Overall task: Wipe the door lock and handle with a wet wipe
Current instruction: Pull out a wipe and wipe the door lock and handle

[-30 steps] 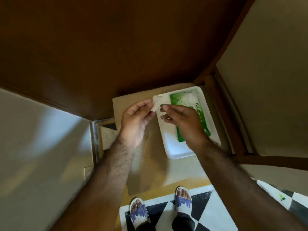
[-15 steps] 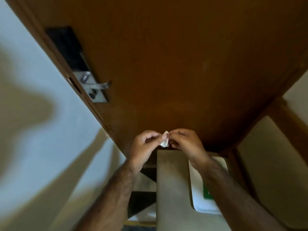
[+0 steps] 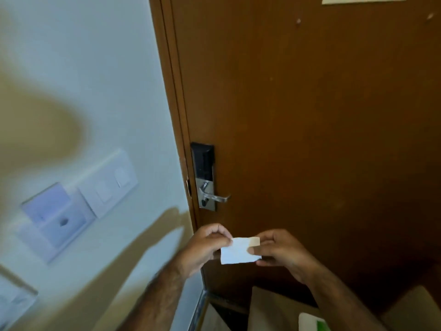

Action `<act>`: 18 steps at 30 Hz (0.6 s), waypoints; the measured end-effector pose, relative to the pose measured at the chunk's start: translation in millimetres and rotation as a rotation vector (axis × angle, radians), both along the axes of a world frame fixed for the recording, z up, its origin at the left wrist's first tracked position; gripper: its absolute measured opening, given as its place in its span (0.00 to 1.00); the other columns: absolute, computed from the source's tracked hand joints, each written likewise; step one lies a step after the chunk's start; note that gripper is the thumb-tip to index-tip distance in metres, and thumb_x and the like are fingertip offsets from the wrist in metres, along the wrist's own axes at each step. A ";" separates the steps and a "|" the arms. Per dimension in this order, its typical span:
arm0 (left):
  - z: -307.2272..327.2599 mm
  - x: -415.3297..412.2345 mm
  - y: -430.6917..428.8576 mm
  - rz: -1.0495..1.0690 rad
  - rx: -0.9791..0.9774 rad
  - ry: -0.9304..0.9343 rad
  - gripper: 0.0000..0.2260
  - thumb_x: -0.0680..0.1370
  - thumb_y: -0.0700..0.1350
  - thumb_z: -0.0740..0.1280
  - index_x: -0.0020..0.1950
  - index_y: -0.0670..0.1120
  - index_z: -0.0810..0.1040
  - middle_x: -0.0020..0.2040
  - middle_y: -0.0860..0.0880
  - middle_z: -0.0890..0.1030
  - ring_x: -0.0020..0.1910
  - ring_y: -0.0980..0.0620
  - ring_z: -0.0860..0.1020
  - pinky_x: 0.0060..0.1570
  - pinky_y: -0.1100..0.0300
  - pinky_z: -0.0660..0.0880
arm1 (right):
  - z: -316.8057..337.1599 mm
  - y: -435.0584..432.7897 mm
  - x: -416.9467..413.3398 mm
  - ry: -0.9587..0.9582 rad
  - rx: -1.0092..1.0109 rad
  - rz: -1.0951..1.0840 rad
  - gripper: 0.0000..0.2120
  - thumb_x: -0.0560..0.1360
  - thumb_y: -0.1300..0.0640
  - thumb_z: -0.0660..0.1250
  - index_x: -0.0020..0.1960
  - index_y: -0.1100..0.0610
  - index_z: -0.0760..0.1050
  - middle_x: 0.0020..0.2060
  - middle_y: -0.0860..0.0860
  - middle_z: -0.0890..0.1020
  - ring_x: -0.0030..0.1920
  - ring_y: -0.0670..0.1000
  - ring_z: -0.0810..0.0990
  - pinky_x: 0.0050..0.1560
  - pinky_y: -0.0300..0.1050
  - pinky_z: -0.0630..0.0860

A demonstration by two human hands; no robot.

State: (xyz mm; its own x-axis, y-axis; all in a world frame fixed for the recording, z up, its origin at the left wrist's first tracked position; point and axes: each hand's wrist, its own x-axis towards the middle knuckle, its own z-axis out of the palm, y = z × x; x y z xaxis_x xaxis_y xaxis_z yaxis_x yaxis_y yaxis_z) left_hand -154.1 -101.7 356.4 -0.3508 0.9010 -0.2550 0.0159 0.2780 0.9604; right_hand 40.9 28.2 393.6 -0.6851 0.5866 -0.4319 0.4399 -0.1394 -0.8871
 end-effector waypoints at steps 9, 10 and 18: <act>-1.5 -36.1 5.4 -0.129 -0.186 0.225 0.08 0.74 0.46 0.78 0.52 0.49 0.89 0.48 0.49 0.90 0.48 0.53 0.87 0.49 0.57 0.83 | 16.9 7.5 -51.0 -0.229 0.357 0.169 0.15 0.76 0.54 0.78 0.61 0.54 0.84 0.53 0.48 0.86 0.52 0.46 0.86 0.45 0.39 0.84; -5.7 -41.2 6.2 -0.048 -0.208 0.215 0.07 0.75 0.45 0.77 0.52 0.49 0.88 0.48 0.48 0.89 0.47 0.52 0.87 0.48 0.56 0.82 | 23.5 11.4 -55.0 -0.240 0.440 0.152 0.17 0.76 0.52 0.78 0.64 0.53 0.83 0.55 0.47 0.86 0.53 0.45 0.85 0.48 0.39 0.83; -27.9 -53.3 57.3 1.007 -0.114 0.339 0.14 0.84 0.40 0.66 0.65 0.33 0.81 0.60 0.34 0.85 0.60 0.35 0.83 0.60 0.47 0.79 | 122.1 83.3 -84.4 -0.371 1.711 0.096 0.26 0.83 0.49 0.66 0.80 0.52 0.70 0.82 0.54 0.68 0.84 0.55 0.61 0.83 0.55 0.58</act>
State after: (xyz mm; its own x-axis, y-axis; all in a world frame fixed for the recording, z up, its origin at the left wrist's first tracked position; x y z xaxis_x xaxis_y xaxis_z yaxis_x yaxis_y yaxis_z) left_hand -207.4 -44.5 328.5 -0.9886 0.1340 -0.0686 -0.0094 0.3998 0.9165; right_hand -43.5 111.4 515.7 -0.7586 0.4755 0.4455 0.5853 0.7977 0.1453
